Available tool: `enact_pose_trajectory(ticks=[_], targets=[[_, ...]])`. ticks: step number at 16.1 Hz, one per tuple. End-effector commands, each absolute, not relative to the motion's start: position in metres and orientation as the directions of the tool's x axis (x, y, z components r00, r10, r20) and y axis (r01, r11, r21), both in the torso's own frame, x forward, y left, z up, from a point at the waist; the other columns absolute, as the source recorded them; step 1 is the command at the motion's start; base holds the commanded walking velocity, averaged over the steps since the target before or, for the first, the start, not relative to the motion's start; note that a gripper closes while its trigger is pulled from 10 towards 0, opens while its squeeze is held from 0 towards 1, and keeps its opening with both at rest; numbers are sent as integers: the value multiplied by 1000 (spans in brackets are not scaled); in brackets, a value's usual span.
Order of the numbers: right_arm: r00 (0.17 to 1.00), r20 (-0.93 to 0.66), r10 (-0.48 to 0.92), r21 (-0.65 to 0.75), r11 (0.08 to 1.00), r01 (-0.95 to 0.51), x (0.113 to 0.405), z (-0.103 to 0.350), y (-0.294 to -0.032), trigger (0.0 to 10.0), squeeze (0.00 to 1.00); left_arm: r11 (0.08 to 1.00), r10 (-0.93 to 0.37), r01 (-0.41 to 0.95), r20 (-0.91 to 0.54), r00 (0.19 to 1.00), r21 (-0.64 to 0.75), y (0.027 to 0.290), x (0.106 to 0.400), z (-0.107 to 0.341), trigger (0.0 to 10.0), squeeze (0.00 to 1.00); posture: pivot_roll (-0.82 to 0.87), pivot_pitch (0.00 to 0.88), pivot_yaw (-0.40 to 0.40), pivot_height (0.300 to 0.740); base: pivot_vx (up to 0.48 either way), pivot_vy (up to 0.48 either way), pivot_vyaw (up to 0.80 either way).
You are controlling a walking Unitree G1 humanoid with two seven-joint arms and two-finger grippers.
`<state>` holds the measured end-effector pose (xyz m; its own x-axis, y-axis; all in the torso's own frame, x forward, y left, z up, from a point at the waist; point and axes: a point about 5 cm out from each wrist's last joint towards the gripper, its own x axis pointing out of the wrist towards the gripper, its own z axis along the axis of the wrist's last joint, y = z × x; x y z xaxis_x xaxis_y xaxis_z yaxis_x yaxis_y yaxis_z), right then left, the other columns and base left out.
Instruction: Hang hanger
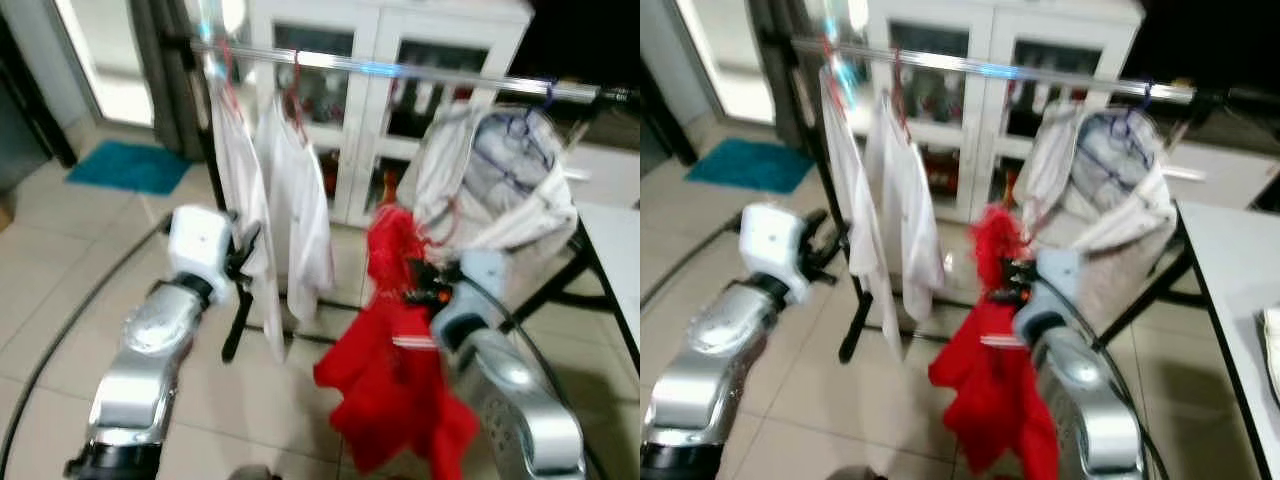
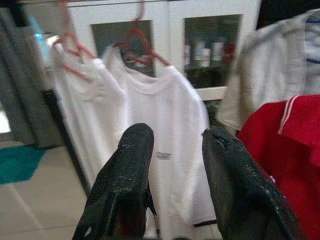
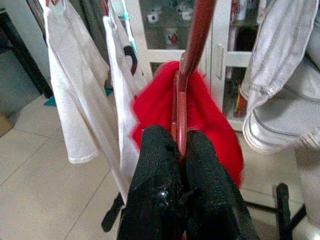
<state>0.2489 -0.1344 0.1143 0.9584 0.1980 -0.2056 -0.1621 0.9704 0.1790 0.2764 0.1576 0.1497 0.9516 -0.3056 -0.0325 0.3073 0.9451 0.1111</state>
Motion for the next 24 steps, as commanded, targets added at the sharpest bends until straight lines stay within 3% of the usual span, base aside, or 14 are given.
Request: enact_pose_trajectory(ticks=[1,14,18,24], targets=[[973,-163,161,153,979,-137,250,122,-144,10000,0,933,-345,345,-21,938,102,147,277,152,10000,0,52,69,11,740,334,0,0],[974,-153,167,135,980,-147,253,124,-145,10000,0,929,-357,358,-21,934,99,145,276,151,10000,0,53,50,-3,740,356,0,-139],[972,-131,196,200,965,-167,252,127,-143,10000,0,925,-365,365,-22,931,106,143,274,150,10000,0,53,46,-6,740,370,0,0],[904,-70,423,185,896,-405,242,145,-116,10000,0,921,-372,372,-22,928,111,142,271,150,10000,0,60,42,-8,740,369,0,0]])
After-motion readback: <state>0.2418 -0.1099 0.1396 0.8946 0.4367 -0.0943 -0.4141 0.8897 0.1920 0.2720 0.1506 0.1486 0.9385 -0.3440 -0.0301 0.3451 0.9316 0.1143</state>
